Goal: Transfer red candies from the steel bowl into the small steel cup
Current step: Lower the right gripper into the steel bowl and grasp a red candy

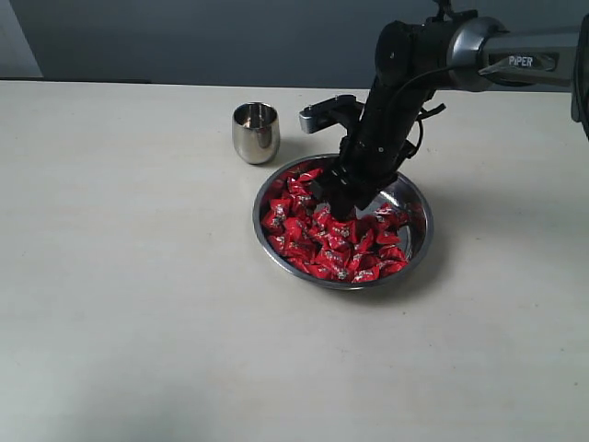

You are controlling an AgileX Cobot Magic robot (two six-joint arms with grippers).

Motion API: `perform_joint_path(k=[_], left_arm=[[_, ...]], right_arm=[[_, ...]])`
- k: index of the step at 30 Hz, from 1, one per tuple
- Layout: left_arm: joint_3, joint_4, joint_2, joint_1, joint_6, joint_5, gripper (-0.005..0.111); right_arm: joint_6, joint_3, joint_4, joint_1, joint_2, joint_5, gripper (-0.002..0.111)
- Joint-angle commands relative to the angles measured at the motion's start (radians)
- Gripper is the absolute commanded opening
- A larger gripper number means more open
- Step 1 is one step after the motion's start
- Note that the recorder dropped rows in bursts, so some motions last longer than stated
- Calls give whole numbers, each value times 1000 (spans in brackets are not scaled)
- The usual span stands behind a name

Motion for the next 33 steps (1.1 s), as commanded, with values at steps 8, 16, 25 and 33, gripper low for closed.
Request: perform_joint_path(k=[8, 16, 25, 33], left_arm=[[-1, 0, -4, -10, -6, -4, 0], [-1, 0, -4, -10, -6, -4, 0], [-1, 0, -4, -10, -6, -4, 0], [-1, 0, -4, -10, -6, -4, 0]], right_arm=[[0, -7, -4, -1, -6, -51, -1], [8, -52, -30, -1, -7, -34, -1], [7, -121, -29, -5, -6, 205, 27], [7, -121, -10, 4, 5, 205, 41]])
